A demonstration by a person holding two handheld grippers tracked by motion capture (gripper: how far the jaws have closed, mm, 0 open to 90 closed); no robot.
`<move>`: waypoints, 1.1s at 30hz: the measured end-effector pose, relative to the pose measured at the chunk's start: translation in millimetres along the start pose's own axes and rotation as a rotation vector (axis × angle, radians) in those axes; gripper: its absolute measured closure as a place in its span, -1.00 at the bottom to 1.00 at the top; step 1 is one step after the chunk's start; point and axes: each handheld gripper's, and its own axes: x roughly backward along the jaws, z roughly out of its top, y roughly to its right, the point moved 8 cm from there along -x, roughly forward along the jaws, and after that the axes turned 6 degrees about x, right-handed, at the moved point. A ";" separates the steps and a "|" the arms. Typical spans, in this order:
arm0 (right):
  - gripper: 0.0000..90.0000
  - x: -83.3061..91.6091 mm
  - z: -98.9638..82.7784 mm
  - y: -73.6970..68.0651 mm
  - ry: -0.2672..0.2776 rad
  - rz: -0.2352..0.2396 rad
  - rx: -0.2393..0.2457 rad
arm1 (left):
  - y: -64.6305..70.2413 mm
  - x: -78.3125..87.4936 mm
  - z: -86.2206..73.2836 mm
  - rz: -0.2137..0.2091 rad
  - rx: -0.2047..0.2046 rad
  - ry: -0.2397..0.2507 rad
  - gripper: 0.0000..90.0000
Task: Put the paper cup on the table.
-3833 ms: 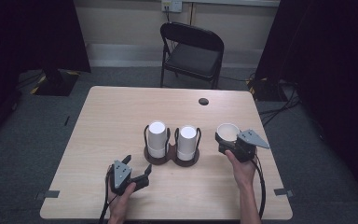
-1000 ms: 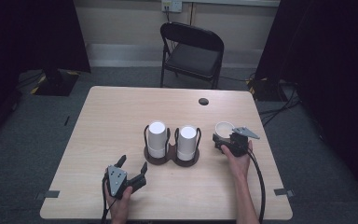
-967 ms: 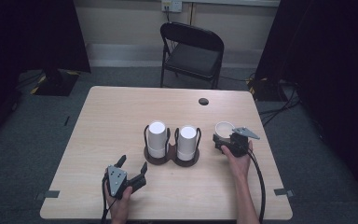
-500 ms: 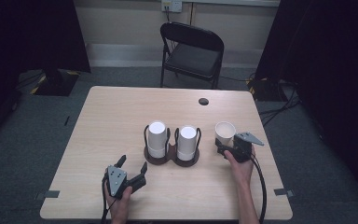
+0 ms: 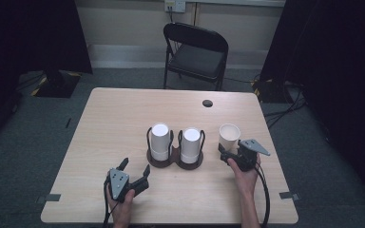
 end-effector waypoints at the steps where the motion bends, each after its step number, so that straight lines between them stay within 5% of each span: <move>1: -0.70 2.4 -1.2 -1.8 0.005 0.001 0.005 | 0.3 -0.1 0.0 0.000 -0.001 0.002 -0.58; 6: -0.69 17.0 1.8 -6.4 0.055 0.017 -0.040 | 0.3 -1.0 -0.1 0.006 -0.008 -0.005 -0.58; 19: -0.69 42.0 4.1 -27.6 0.128 -0.025 0.011 | 0.0 -2.5 -0.7 0.015 -0.003 -0.019 -0.58; 33: -0.69 53.3 -17.7 -53.3 0.127 -0.019 0.020 | 0.2 -1.9 -0.8 0.012 -0.007 -0.019 -0.58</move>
